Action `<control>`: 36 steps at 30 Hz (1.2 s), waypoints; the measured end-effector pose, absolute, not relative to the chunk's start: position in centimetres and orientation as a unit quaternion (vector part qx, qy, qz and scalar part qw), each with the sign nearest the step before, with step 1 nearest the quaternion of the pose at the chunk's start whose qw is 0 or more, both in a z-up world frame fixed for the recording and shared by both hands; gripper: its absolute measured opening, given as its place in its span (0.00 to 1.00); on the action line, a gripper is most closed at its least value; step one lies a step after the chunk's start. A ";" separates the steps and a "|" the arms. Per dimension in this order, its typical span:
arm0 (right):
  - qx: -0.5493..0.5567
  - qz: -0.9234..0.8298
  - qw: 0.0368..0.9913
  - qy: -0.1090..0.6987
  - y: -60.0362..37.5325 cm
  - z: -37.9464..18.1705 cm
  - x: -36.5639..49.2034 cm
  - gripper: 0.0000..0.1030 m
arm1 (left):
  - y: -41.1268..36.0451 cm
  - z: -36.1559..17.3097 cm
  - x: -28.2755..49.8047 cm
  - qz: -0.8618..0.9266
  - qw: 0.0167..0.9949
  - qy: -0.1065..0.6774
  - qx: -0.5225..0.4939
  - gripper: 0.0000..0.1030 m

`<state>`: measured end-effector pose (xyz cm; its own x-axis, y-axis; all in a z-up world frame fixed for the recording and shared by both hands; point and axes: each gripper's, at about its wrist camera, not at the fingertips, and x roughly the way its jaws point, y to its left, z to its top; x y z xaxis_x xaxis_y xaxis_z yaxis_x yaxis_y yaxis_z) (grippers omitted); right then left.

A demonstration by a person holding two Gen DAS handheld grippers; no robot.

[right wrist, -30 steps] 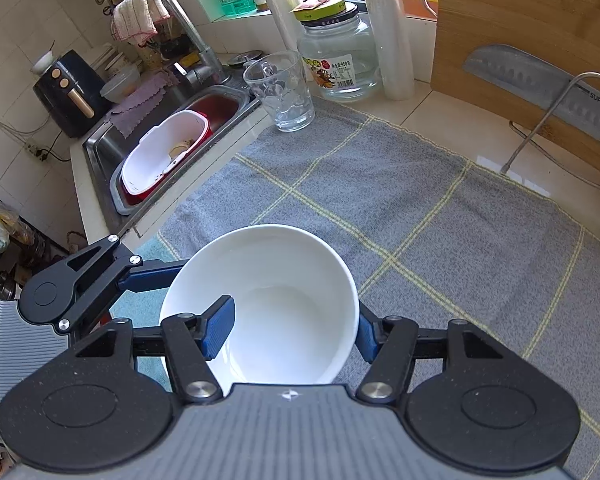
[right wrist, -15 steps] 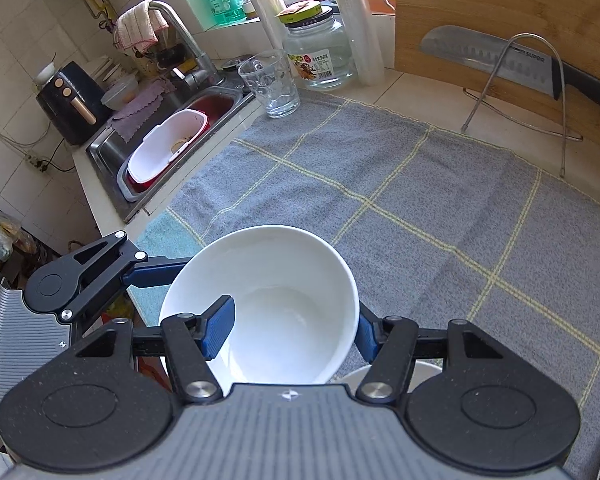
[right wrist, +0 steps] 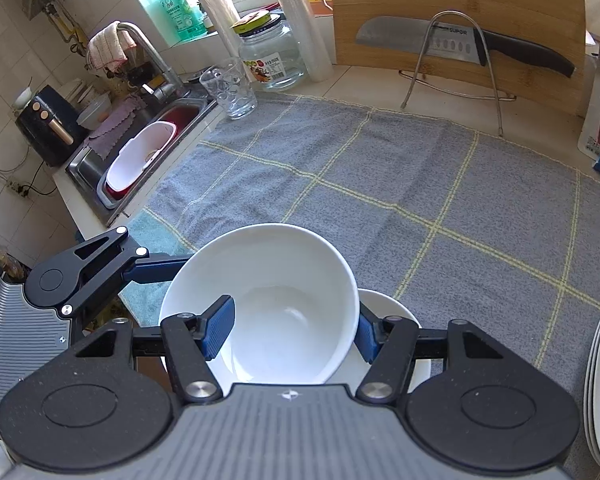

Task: Organize plates and bowls
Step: 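Lower the bowl into the nested bowls and open the right gripper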

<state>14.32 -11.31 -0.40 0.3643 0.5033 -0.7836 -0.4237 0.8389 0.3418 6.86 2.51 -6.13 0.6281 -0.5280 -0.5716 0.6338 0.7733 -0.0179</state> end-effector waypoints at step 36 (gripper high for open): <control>0.005 0.249 0.837 0.487 -13.3 -2.8 13.3 0.65 | -0.4 -8.9 8.2 -0.352 0.879 0.308 0.092 0.93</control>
<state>13.28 -13.33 -2.84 0.4024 0.4222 -0.8123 -0.4122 0.8758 0.2510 8.24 -0.37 -8.87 0.5628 -0.5625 -0.6056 0.6759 0.7350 -0.0546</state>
